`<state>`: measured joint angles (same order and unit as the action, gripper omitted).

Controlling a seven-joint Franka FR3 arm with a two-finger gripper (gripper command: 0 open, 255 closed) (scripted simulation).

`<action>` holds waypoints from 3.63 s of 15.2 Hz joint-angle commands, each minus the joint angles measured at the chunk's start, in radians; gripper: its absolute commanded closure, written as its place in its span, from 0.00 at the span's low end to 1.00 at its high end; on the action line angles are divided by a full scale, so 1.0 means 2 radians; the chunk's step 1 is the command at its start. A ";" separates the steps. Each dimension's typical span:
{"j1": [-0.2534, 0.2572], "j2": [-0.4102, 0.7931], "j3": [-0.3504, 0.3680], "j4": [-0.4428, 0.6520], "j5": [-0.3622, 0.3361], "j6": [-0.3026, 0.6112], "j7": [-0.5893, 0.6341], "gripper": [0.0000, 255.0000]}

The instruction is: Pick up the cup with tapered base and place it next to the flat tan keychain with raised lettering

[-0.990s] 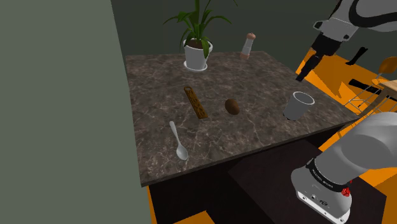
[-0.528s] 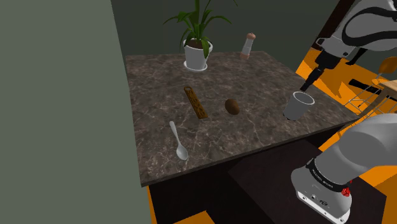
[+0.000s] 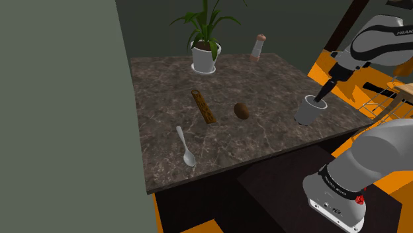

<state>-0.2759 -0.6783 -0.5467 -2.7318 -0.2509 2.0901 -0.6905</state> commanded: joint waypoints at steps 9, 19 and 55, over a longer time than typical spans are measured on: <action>0.003 0.021 -0.011 -0.020 -0.003 0.040 -0.002 0.00; 0.003 0.021 -0.011 -0.020 -0.003 0.040 -0.002 1.00; 0.013 -0.039 0.059 0.170 0.039 -0.208 0.017 1.00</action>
<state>-0.2509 -0.7567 -0.4324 -2.4053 -0.1759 1.6876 -0.6576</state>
